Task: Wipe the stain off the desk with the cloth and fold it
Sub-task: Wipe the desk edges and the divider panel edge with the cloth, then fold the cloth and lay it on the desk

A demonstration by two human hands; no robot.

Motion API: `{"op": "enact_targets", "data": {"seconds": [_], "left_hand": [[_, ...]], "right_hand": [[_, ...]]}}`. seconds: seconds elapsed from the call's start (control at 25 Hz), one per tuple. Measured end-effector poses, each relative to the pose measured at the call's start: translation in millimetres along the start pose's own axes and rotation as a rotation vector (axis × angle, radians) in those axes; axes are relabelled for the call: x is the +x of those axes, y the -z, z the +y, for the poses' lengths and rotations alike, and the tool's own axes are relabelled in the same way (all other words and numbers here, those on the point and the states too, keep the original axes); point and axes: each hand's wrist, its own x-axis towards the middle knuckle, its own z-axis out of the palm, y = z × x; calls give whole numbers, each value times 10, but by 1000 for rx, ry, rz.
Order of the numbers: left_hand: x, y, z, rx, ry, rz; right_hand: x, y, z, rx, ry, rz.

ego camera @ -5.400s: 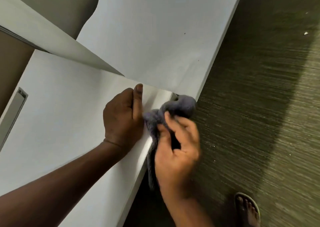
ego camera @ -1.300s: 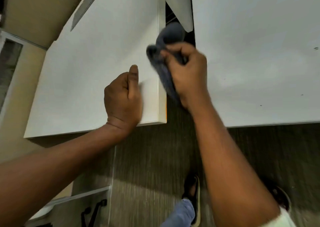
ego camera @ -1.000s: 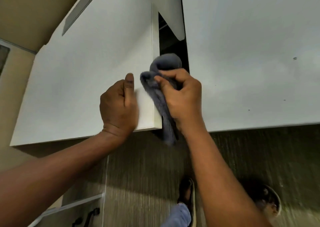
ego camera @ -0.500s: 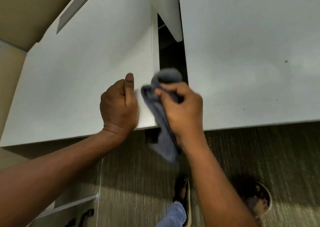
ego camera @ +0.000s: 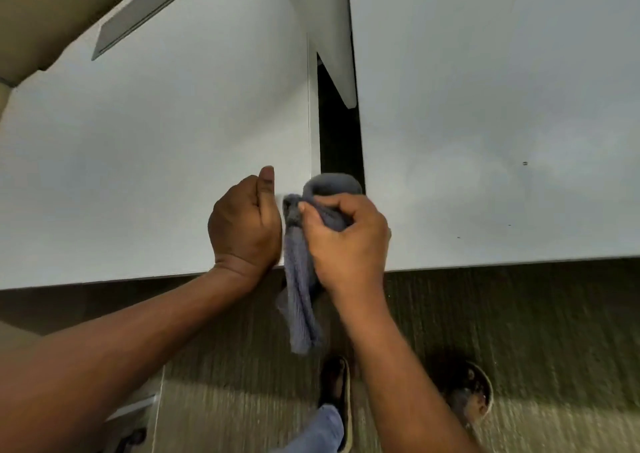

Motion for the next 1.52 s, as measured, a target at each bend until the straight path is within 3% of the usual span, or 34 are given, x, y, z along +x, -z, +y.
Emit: {"op": "enact_targets", "data": {"seconds": [0.2,0.48,0.72,0.88,1.08,1.16,1.28,1.4,1.52], "left_hand": [[6,10,16,4,-33,18],[15,-3,-26,29,-61,-31],[19,60,-1,-27,-60,-58],[44,61,-40,-141,8,-94],[12,299,-129,-353,-17,-144],[16,509,-249,-487,-6,-127],[67,947,-709,-680,115,-100],[-3,1287,-1244,-739,274,-323],[-190,1442,-1498,-774,329,-625]], "right_hand": [[1078,-354,-231,-64,-42,60],[-516,25,66,25,-110,126],[486,-209,-219,-125,-119,79],[-57,-60,-82,-244,-95,101],[-925,72,-187,-415,-261,91],[-1229,-16,-248,-201,-364,160],[-1587,-213,-423,399,-490,247],[-1724,-490,-645,831,-588,182],[-1666,-715,-765,1023,-568,173]]}}
